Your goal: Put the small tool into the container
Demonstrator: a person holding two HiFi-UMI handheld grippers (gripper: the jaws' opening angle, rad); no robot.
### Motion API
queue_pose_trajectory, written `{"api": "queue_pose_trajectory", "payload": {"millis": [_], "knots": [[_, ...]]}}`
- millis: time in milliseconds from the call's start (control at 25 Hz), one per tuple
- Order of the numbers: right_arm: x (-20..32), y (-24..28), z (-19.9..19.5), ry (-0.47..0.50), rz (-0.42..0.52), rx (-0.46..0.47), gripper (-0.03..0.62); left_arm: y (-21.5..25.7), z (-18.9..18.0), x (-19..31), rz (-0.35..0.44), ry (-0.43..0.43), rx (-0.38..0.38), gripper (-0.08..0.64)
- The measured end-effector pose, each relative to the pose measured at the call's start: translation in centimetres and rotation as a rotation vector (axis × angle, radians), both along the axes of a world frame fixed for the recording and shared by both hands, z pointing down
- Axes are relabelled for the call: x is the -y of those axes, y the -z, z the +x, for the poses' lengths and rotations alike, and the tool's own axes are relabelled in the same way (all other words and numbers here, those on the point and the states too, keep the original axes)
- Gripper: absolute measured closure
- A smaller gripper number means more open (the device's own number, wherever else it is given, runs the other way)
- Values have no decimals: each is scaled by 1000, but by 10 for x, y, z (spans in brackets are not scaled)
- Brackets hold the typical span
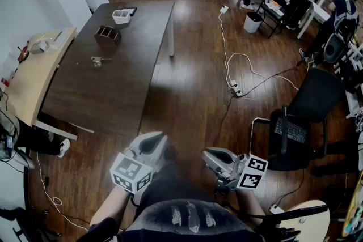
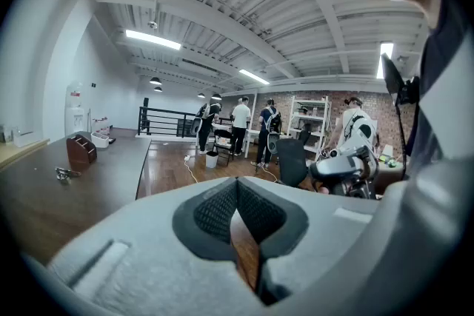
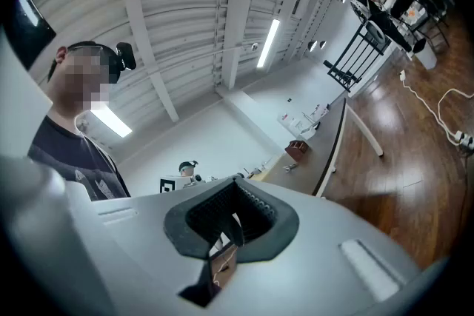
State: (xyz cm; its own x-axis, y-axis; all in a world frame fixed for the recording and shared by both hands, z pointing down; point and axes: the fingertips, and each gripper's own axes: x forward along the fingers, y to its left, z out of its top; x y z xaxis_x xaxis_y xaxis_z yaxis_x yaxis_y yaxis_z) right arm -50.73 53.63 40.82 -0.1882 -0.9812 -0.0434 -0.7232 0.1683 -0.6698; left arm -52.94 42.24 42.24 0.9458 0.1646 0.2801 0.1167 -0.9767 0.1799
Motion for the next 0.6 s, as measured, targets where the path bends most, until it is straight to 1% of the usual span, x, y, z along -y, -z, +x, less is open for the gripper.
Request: {"api": "queue_pose_trajectory", "payload": {"millis": [120,200,360,480,600], "knots": [[20,-1,15,-47,-52,-23,592,-3,24,23,-68,-39,-17,558],[42,0,25,-56,-76,-39,592,-6,40,39,-114,-54,-22,558],[103,5,48,-13,-97,-81,593,-5,77,78,-154,-63,-47,558],[148,5,60,15,-114,-132,592,-6,99,105,-189,-98,-59,558],[181,5,72,41,-103,-152,592,-5,117,128,-205,-120,-68,558]]}}
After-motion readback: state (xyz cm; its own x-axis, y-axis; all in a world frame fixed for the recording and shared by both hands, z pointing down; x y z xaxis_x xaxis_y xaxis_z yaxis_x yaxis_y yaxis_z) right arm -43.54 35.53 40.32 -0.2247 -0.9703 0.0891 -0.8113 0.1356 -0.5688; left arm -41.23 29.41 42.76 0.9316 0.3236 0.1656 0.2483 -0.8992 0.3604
